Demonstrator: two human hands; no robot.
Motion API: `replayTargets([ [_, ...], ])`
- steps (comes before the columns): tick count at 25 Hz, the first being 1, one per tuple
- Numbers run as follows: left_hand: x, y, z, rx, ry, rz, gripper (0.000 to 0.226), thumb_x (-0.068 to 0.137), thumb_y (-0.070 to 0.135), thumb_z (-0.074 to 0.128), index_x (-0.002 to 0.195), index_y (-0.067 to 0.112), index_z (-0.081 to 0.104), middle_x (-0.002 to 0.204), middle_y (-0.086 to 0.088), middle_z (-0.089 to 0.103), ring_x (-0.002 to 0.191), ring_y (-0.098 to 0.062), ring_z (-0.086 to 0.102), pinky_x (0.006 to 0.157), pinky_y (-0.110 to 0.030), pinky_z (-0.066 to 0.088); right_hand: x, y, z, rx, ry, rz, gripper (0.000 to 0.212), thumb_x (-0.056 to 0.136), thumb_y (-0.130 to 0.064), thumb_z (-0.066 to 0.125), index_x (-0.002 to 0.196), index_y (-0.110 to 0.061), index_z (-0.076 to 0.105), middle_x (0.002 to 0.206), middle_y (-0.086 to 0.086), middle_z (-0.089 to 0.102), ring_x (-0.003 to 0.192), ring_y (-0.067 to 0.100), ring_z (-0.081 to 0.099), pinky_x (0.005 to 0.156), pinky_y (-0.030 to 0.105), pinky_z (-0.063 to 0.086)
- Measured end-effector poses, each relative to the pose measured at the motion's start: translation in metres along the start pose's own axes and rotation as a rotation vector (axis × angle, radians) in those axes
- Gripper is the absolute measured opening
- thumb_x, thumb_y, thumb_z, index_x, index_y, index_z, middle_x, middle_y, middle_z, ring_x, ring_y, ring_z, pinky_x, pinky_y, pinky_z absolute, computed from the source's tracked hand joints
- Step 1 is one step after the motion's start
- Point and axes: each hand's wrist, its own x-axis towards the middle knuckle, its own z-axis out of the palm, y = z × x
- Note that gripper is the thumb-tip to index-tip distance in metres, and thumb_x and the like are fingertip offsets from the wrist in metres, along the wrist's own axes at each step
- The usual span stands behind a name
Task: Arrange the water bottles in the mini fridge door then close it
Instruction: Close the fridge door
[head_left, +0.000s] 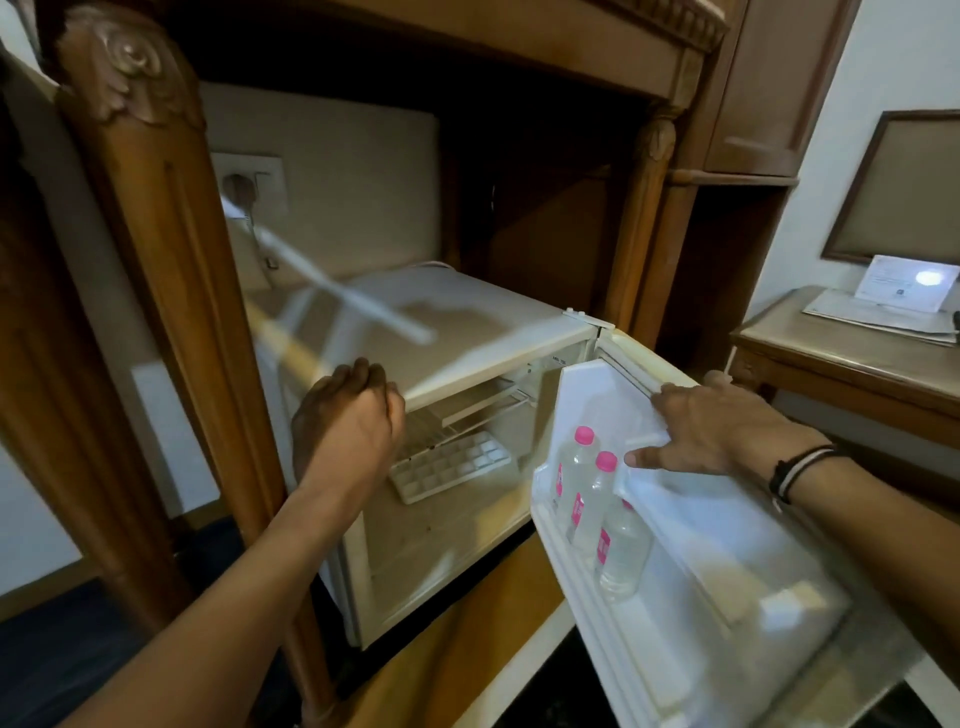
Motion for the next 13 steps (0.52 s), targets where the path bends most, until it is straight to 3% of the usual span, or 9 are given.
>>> replayTargets([
  [1, 0.0, -0.002, 0.0, -0.018, -0.002, 0.001, 0.018, 0.095, 0.023, 0.072, 0.109, 0.012, 0.076, 0.105, -0.003, 0.073, 0.104, -0.014, 0.065, 0.09, -0.029, 0.047, 0.0, -0.004, -0.009, 0.01, -0.029, -0.031, 0.086, 0.08, -0.089, 0.041, 0.138, -0.027, 0.055, 0.128, -0.004, 0.06, 0.115, 0.026, 0.041, 0.096, 0.042, 0.048],
  [3, -0.001, -0.002, -0.002, 0.052, -0.022, 0.03, 0.017, 0.093, 0.022, 0.074, 0.109, 0.014, 0.075, 0.107, -0.004, 0.073, 0.106, -0.017, 0.069, 0.091, -0.032, 0.051, 0.001, -0.011, -0.025, 0.056, -0.098, -0.083, 0.08, 0.086, -0.083, 0.042, 0.145, -0.029, 0.052, 0.138, -0.003, 0.058, 0.12, 0.027, 0.04, 0.106, 0.045, 0.043],
  [5, 0.0, 0.0, -0.013, 0.195, -0.144, 0.105, 0.023, 0.092, 0.016, 0.069, 0.115, 0.012, 0.072, 0.115, -0.009, 0.071, 0.112, -0.025, 0.069, 0.092, -0.037, 0.054, 0.003, -0.014, -0.035, 0.17, -0.141, -0.135, 0.076, 0.091, -0.075, 0.046, 0.155, -0.034, 0.042, 0.152, -0.005, 0.05, 0.139, 0.027, 0.033, 0.114, 0.045, 0.035],
  [7, 0.001, 0.005, -0.028, 0.306, -0.303, 0.152, 0.037, 0.095, 0.015, 0.054, 0.129, 0.013, 0.067, 0.13, -0.011, 0.067, 0.125, -0.028, 0.064, 0.097, -0.042, 0.052, 0.004, -0.016, -0.034, 0.304, -0.106, -0.223, 0.067, 0.095, -0.065, 0.051, 0.156, -0.039, 0.041, 0.156, -0.006, 0.046, 0.145, 0.023, 0.029, 0.114, 0.041, 0.032],
  [10, 0.007, 0.011, -0.058, 0.423, -0.404, 0.201, 0.037, 0.09, 0.02, 0.075, 0.127, 0.017, 0.068, 0.121, -0.006, 0.068, 0.116, -0.025, 0.068, 0.078, -0.038, 0.059, 0.007, -0.026, -0.024, 0.496, -0.034, -0.43, 0.054, 0.099, -0.056, 0.053, 0.151, -0.041, 0.049, 0.164, -0.011, 0.038, 0.151, 0.014, 0.03, 0.114, 0.034, 0.027],
  [13, 0.012, 0.018, -0.068, 0.499, -0.464, 0.25, 0.053, 0.096, 0.022, 0.076, 0.145, 0.015, 0.057, 0.131, -0.006, 0.063, 0.12, -0.027, 0.066, 0.073, -0.038, 0.061, 0.017, -0.046, -0.01, 0.584, 0.03, -0.497, 0.057, 0.099, -0.067, 0.039, 0.153, -0.048, 0.042, 0.168, -0.021, 0.025, 0.157, 0.006, 0.013, 0.122, 0.038, 0.013],
])
